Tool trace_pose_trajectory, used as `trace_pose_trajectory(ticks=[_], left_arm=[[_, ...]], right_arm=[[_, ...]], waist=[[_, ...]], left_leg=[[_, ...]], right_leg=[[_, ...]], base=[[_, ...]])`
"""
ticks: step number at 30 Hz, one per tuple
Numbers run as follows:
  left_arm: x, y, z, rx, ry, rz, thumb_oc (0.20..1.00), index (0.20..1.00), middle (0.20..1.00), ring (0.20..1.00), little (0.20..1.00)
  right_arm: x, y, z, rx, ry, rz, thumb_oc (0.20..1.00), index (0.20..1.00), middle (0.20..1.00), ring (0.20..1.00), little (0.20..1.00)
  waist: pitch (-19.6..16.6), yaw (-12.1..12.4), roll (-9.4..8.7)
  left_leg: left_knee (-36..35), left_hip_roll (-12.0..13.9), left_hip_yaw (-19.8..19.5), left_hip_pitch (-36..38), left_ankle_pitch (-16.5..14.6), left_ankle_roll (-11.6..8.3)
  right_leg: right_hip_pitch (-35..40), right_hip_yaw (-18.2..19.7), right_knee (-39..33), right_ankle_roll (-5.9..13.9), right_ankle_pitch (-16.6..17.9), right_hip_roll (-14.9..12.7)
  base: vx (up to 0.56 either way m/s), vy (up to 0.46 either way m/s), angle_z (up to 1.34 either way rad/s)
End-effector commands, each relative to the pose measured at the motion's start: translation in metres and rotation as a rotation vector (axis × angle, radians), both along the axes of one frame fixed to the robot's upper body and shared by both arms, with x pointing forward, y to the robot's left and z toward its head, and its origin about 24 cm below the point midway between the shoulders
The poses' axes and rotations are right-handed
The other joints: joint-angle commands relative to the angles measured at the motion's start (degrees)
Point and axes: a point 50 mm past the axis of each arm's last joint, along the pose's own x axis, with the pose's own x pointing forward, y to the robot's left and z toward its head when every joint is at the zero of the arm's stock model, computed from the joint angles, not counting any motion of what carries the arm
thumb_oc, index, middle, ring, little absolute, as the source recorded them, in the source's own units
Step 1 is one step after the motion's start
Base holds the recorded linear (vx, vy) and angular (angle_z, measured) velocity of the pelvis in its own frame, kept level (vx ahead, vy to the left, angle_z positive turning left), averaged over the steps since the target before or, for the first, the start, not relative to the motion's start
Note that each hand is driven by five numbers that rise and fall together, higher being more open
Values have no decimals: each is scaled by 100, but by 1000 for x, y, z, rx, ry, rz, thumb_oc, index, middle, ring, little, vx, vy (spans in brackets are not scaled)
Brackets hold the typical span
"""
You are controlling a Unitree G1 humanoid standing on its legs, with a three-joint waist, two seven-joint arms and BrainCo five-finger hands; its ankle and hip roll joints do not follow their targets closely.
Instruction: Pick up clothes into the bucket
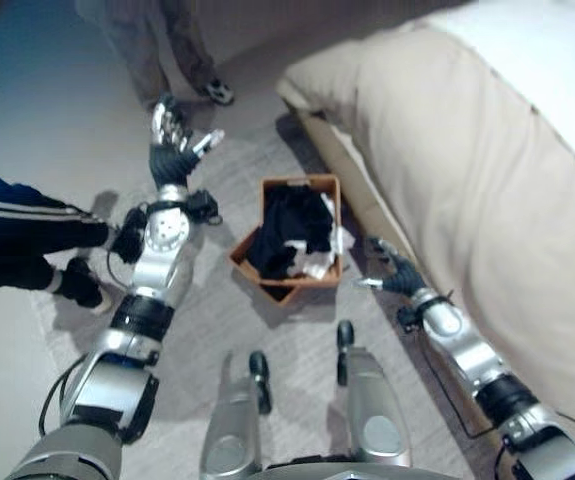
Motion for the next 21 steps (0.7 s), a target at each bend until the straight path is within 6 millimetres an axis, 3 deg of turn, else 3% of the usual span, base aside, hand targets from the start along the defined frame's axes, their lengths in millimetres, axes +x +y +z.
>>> trace_pose_trajectory(ticks=[1,3,4,9,10,16,21], left_arm=[[-16,0,-4,-22,-44,-45,1000,1000,1000,1000,1000],[-20,2,-10,-22,-30,-48,1000,1000,1000,1000,1000],[-29,6,-28,14,23,-52,1000,1000,1000,1000,1000],[-30,6,-28,14,25,-52,1000,1000,1000,1000,1000],[-65,12,-88,10,205,-55,1000,1000,1000,1000,1000],[-92,6,-132,-5,368,-75,1000,1000,1000,1000,1000],[-99,3,-142,19,411,-104,1000,1000,1000,1000,1000]], right_arm=[[-5,-3,-5,38,15,-21,1000,1000,1000,1000,1000],[-7,-5,-8,46,25,-28,1000,1000,1000,1000,1000],[-9,-7,-10,89,29,-56,1000,1000,1000,1000,1000],[-9,-7,-10,89,31,-56,1000,1000,1000,1000,1000],[-22,-4,-22,199,53,-107,1000,1000,1000,1000,1000],[-33,0,-32,286,74,-153,1000,1000,1000,1000,1000],[-37,2,-36,288,89,-153,1000,1000,1000,1000,1000]], waist=[[-541,-28,-157],[-641,-32,-178],[-814,-38,-210],[-812,-32,-214],[-1231,15,-333],[-1371,99,-340],[-1405,136,-314]], left_leg=[[-358,-34,-73,134,-75,42],[-489,-30,-63,225,-35,32],[-810,3,13,449,105,-23],[-856,2,21,490,125,-25],[-1304,100,194,971,211,-58],[-1558,101,172,1181,318,-54],[-1697,95,128,1251,389,-55]], right_leg=[[534,-146,-1248,586,1077,-416],[608,-142,-1376,602,1144,-390],[727,-190,-1603,624,1221,-297],[751,-186,-1621,624,1229,-294],[1107,-211,-2024,637,1222,-90],[1286,-257,-2062,617,1142,-24],[1334,-335,-2044,630,1120,-32]], base=[[159,17,0],[89,10,-9],[55,21,-10],[46,12,-6],[191,53,-1],[69,28,-17],[22,24,12]])
